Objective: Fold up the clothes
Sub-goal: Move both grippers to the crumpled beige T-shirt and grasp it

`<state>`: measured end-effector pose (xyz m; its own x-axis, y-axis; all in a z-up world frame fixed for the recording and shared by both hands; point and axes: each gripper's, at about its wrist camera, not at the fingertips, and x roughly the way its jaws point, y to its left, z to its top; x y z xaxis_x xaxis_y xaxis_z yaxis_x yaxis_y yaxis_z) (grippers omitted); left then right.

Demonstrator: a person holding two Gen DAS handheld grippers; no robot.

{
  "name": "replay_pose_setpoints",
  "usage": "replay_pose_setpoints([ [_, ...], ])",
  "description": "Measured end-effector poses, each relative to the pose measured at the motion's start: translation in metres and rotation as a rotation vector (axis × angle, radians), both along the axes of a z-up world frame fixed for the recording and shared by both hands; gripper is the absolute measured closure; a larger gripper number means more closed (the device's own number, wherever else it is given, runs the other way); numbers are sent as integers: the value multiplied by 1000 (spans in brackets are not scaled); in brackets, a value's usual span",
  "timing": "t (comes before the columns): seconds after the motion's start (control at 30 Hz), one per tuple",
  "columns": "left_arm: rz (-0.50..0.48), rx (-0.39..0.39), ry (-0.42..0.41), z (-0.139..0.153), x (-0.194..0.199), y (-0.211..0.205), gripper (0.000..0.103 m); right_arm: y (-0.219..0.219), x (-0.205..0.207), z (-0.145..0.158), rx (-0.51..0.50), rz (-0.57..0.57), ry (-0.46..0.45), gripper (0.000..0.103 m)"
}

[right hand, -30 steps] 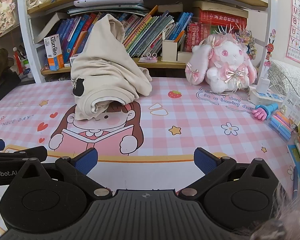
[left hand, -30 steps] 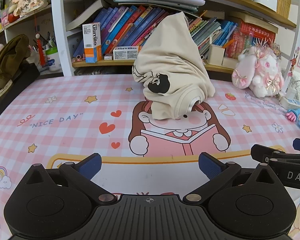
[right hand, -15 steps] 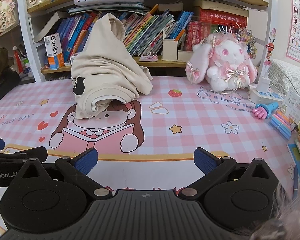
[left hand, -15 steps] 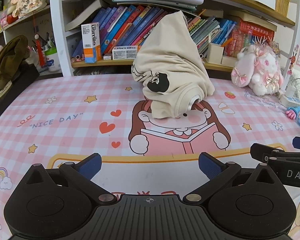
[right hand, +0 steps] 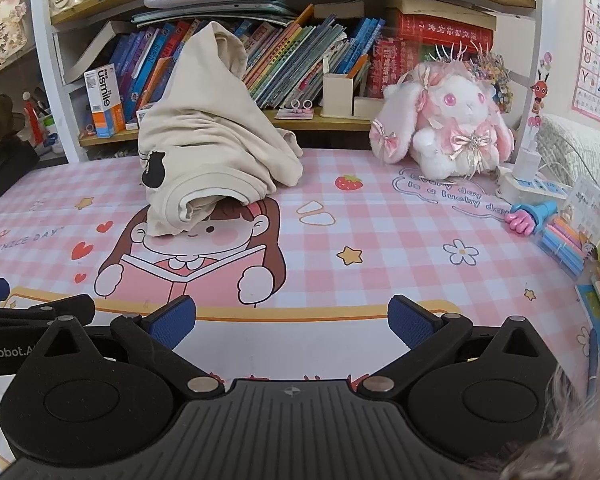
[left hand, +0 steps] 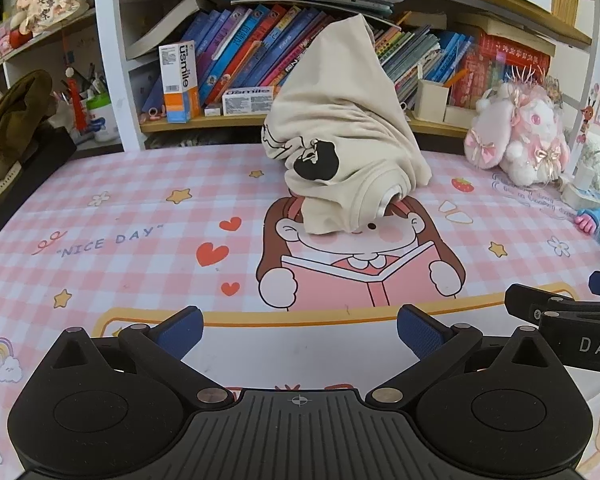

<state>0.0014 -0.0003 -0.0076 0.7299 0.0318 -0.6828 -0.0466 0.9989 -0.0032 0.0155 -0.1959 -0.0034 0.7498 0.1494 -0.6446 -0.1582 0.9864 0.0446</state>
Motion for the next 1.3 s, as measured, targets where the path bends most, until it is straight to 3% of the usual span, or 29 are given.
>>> replay_pose_setpoints([
  [0.23, 2, 6, 23, -4, 10, 0, 0, -2, 7, -4, 3, -6, 10, 0],
  [0.47, -56, 48, 37, -13, 22, -9, 0, -7, 16, -12, 14, -28, 44, 0],
  [0.73, -178, 276, -42, -29, 48, -32, 0, -16, 20, -22, 15, -54, 73, 0],
  [1.17, -176, 341, -90, -46, 112, -39, 0, -39, 18, -31, -30, -131, 108, 0],
  [1.27, -152, 336, -103, -48, 124, -35, 12, -44, 16, -31, -37, -145, 107, 0],
  [1.3, -149, 323, -105, -47, 128, -33, 22, -46, 16, -31, -39, -149, 106, 0],
])
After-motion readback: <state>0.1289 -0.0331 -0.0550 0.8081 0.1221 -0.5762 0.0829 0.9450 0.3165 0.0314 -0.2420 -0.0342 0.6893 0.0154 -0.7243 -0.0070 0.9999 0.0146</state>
